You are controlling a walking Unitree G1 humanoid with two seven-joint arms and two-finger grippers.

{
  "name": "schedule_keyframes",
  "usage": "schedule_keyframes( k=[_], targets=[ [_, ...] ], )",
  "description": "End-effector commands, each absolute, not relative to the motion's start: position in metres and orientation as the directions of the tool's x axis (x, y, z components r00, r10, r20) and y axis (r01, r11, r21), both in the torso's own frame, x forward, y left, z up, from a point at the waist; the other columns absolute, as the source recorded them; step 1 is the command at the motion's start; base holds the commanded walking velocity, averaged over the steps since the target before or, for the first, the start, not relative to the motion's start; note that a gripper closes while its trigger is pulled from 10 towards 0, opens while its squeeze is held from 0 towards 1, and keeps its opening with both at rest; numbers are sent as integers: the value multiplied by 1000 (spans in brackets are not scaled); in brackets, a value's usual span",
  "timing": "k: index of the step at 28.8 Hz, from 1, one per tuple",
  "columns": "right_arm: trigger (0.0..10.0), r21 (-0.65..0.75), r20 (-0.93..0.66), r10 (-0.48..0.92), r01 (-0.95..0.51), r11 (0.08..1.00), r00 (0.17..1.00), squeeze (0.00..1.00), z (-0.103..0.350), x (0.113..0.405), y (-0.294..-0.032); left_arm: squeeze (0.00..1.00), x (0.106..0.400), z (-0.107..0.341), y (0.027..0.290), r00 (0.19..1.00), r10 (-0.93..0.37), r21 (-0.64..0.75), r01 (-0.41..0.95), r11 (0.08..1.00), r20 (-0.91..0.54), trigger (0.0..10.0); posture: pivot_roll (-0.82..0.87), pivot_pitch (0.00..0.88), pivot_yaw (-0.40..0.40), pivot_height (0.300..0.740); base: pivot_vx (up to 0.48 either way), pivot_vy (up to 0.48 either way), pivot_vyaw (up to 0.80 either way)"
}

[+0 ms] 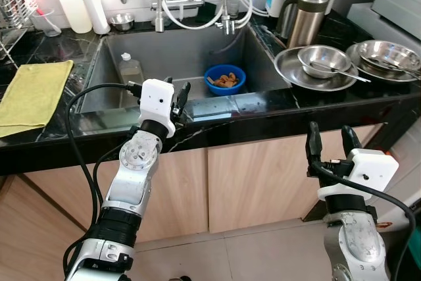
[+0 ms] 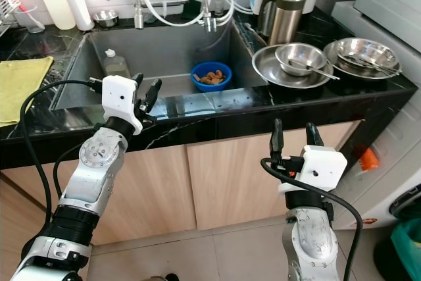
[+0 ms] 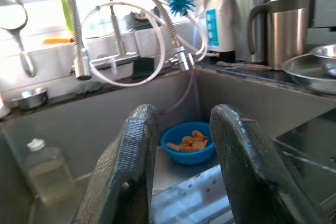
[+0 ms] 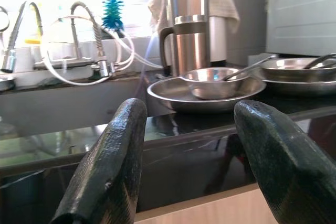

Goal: Kitchen organization

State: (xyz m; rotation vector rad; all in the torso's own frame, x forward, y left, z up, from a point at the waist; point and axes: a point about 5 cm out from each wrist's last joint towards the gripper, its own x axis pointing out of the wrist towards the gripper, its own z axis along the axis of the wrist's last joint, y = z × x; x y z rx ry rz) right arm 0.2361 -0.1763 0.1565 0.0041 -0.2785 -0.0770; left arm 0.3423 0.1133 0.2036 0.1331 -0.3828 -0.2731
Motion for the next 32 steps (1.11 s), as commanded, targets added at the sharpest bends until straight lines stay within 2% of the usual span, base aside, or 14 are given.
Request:
schedule_keyframes(
  k=[1,5,11,18,24,27,32],
  targets=[
    [10000,23,277,-76,72,997,958,0,157,236,-176,0,342,207,116,891,-280,174,231,957,356,10000,54,71,17,740,0,0,0],
    [10000,-5,285,-60,64,998,957,0,159,236,-175,0,343,207,116,892,-279,172,231,958,356,10000,52,75,15,740,0,0,256],
    [10000,2,275,-63,65,998,959,0,157,235,-176,0,342,206,115,894,-277,169,231,958,351,10000,53,77,12,740,0,0,794],
    [10000,32,268,-66,59,998,961,0,157,236,-177,0,342,205,115,897,-274,164,230,959,347,10000,52,82,8,740,0,0,0],
    [10000,-18,270,-43,50,999,962,0,157,236,-174,0,343,204,115,900,-268,159,226,961,343,10000,52,84,7,740,0,0,0],
    [10000,-6,269,-47,51,999,962,0,157,236,-174,0,343,204,115,901,-268,158,226,961,340,10000,51,85,7,740,0,0,798],
    [10000,30,260,-58,53,998,964,0,156,236,-176,0,343,204,115,902,-268,157,227,961,338,10000,50,86,7,740,0,0,0]
  ],
)
